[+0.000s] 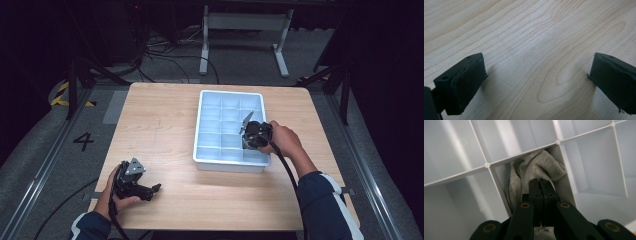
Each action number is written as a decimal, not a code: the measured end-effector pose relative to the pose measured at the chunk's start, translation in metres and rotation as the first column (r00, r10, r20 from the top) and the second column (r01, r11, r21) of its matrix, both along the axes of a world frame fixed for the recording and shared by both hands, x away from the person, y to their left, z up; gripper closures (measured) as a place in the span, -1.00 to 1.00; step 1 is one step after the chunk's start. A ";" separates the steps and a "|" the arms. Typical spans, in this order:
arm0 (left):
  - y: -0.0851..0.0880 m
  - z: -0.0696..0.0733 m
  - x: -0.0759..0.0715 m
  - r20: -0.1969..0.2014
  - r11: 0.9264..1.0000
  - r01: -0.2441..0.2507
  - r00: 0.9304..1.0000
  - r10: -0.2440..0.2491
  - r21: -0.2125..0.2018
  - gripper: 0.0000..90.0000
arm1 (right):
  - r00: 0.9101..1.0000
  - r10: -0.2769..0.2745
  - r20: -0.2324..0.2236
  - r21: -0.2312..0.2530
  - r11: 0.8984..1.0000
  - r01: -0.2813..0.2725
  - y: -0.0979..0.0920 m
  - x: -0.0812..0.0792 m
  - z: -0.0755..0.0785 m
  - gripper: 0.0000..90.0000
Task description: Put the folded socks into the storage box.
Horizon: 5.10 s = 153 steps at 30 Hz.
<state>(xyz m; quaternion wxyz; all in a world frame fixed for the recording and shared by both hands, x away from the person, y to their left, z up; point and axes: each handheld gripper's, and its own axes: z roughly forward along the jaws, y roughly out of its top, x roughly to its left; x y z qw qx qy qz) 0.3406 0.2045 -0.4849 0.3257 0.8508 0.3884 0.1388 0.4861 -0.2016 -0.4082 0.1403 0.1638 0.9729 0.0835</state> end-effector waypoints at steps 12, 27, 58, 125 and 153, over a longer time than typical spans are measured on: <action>0.001 0.000 0.000 0.000 1.000 0.004 1.000 -0.004 0.002 -0.97 | 1.000 -0.013 0.020 0.212 0.977 0.008 -0.029 -0.018 0.029 0.78; 0.001 0.000 0.000 0.000 1.000 0.004 1.000 -0.004 0.002 -0.97 | 0.989 -0.045 0.140 0.347 0.938 -0.006 -0.073 -0.058 0.051 0.24; 0.001 0.000 0.000 0.002 1.000 0.002 1.000 -0.002 0.002 -0.97 | 0.956 -0.155 0.249 0.401 0.915 0.044 -0.133 -0.110 0.026 -0.15; -0.001 0.000 0.001 -0.002 1.000 -0.004 1.000 0.004 -0.002 -0.99 | 0.857 -0.514 0.017 0.609 0.686 0.399 -0.240 -0.163 -0.076 -0.64; -0.001 0.000 0.002 -0.001 1.000 -0.005 1.000 0.005 0.004 -1.00 | 0.848 -0.529 0.013 0.608 0.678 0.414 -0.238 -0.158 -0.076 -0.66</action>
